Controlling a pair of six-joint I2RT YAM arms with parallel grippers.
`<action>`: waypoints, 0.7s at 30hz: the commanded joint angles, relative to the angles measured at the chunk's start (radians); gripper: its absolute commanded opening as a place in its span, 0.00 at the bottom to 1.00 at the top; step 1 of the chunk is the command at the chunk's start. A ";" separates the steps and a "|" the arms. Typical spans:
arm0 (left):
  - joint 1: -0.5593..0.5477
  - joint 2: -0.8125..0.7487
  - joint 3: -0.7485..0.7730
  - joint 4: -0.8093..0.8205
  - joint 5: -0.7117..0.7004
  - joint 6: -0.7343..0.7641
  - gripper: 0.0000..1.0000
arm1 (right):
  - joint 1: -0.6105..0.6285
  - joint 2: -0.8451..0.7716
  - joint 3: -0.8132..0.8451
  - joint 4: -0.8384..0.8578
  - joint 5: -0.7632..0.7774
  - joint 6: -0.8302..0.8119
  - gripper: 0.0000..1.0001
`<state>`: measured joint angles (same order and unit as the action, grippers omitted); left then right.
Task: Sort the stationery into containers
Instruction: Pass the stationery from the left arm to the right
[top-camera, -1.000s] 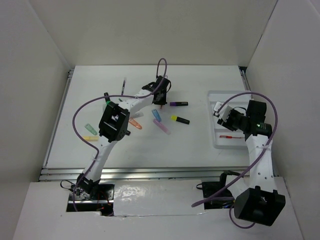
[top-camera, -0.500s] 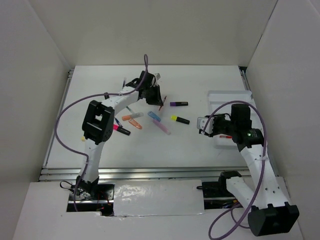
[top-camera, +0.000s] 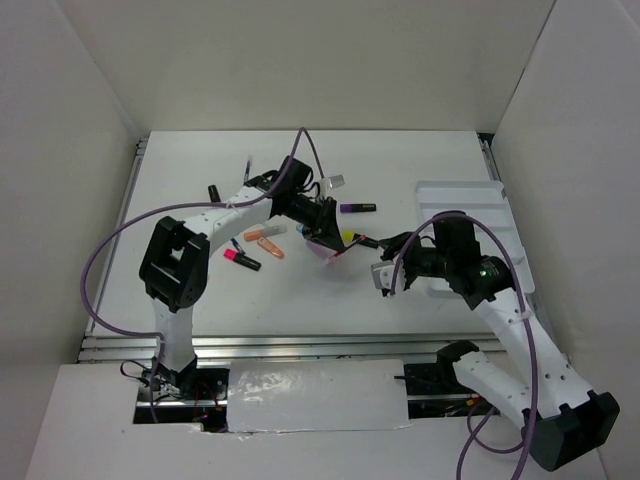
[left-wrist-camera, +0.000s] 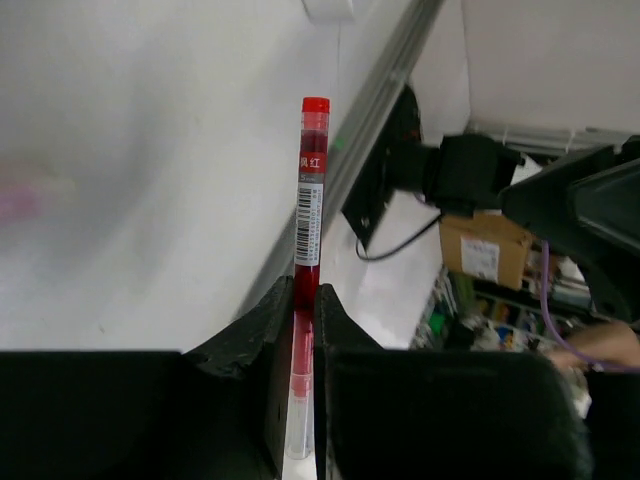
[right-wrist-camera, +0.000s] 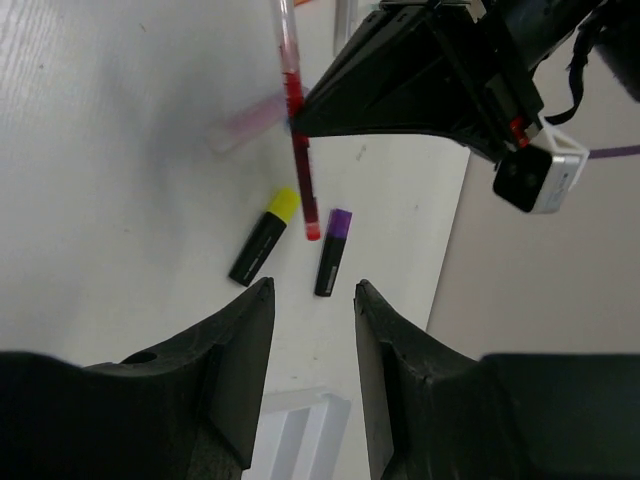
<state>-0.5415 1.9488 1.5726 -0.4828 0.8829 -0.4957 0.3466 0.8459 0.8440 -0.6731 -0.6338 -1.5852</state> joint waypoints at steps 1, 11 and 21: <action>-0.015 -0.001 0.001 -0.086 0.122 0.057 0.00 | 0.038 0.010 0.000 -0.003 0.011 -0.056 0.45; -0.089 0.009 0.044 -0.123 0.177 0.071 0.00 | 0.169 0.080 0.000 -0.025 0.082 -0.019 0.47; -0.110 -0.004 0.044 -0.106 0.192 0.040 0.00 | 0.233 0.134 0.017 -0.054 0.152 0.002 0.43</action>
<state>-0.6468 1.9499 1.5837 -0.5999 1.0298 -0.4484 0.5579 0.9733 0.8429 -0.7044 -0.5095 -1.5936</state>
